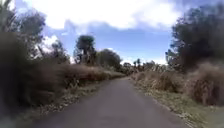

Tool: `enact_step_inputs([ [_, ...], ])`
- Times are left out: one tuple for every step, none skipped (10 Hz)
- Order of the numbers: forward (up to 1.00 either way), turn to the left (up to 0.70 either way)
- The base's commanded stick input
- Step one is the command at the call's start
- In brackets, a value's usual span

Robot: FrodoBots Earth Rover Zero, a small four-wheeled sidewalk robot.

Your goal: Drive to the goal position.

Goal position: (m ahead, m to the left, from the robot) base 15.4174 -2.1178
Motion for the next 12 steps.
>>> enact_step_inputs([
  [0.85,0.0],
  [0.85,0.0],
  [0.85,0.0],
  [0.85,0.0],
  [0.85,0.0],
  [0.85,0.0],
  [0.85,0.0],
  [0.85,0.0],
  [0.85,0.0],
  [0.85,0.0],
  [0.85,0.0],
  [0.85,0.0],
])
